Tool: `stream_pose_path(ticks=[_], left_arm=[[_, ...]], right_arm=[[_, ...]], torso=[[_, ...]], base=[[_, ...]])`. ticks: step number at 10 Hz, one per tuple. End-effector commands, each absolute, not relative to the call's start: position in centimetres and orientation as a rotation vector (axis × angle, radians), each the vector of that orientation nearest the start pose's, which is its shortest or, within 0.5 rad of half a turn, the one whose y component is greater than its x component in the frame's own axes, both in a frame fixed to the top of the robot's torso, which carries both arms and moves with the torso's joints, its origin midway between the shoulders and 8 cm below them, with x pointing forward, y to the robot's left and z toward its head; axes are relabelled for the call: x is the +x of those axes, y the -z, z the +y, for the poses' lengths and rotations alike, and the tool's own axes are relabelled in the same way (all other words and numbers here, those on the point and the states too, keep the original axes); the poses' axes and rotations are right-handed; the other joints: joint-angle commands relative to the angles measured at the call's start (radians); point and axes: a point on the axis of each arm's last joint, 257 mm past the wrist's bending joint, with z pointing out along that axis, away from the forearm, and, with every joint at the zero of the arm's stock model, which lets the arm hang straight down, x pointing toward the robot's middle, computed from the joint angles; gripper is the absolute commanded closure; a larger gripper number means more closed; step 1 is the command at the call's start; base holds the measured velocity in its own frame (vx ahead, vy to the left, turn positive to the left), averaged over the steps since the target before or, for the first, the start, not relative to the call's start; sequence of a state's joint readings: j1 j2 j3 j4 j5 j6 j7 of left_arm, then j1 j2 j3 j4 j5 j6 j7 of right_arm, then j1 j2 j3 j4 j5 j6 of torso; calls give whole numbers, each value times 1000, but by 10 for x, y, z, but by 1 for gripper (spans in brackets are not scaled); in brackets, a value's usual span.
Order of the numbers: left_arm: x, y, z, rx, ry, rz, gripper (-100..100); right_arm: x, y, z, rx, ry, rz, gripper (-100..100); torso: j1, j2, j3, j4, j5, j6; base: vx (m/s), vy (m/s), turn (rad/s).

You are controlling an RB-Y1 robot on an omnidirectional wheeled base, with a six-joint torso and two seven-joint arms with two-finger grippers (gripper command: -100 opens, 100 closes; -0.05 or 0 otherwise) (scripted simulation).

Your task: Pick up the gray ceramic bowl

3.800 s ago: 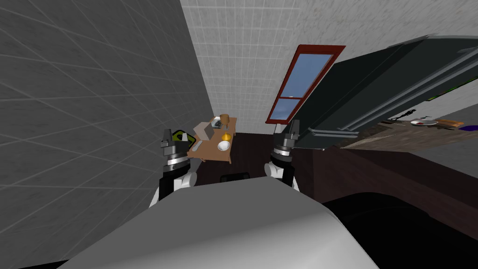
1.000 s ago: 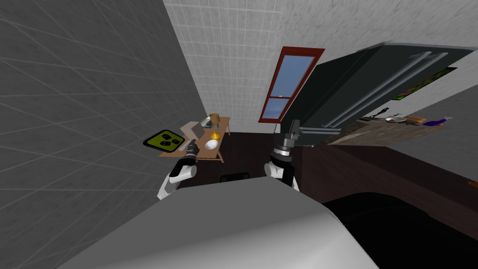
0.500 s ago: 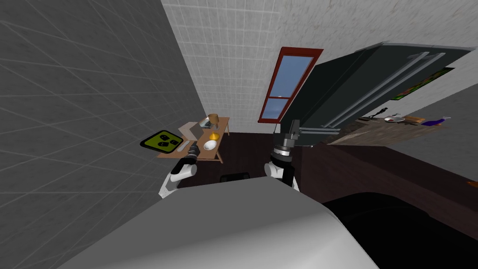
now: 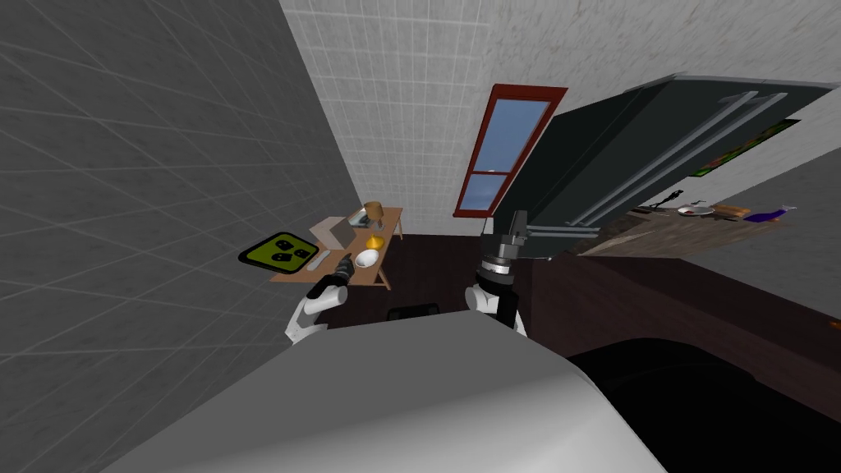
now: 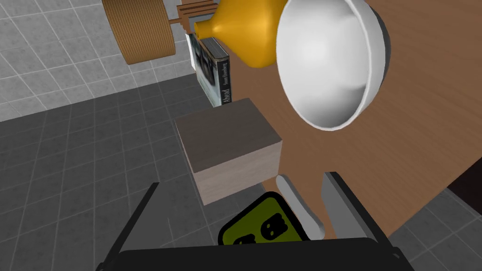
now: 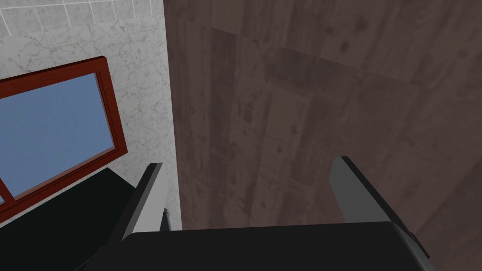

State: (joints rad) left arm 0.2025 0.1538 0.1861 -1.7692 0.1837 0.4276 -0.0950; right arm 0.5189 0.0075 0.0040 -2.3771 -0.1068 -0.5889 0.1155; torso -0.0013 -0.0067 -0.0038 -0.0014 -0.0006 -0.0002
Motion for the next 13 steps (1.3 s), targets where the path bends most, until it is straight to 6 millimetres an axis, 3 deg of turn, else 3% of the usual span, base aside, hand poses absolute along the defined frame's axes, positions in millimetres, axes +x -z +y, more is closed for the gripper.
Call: stream_pose_path(ticks=[1,3,9,13], left_arm=[[454,321,379,-1558,783,1389,-100],[451,344,381,-1604,729,1453,-100],[441,381,384,-1684,629,1562,-100],[420,421,392,-1769,495,1684,-100]], right_arm=[[302,-76,-288,557,-1289,447,0],[302,-76,-288,557,-1289,447,0],[302,-76,-288,557,-1289,447,0],[302,-76,-288,557,-1289,447,0]], torso=[[0,0,0,0,0,0],[1,2,1,0,0,0],[1,0,0,0,0,0],[3,-1,-1,0,1,0]], base=[[69,-13,2],[74,-2,4],[80,-8,7],[109,11,14]])
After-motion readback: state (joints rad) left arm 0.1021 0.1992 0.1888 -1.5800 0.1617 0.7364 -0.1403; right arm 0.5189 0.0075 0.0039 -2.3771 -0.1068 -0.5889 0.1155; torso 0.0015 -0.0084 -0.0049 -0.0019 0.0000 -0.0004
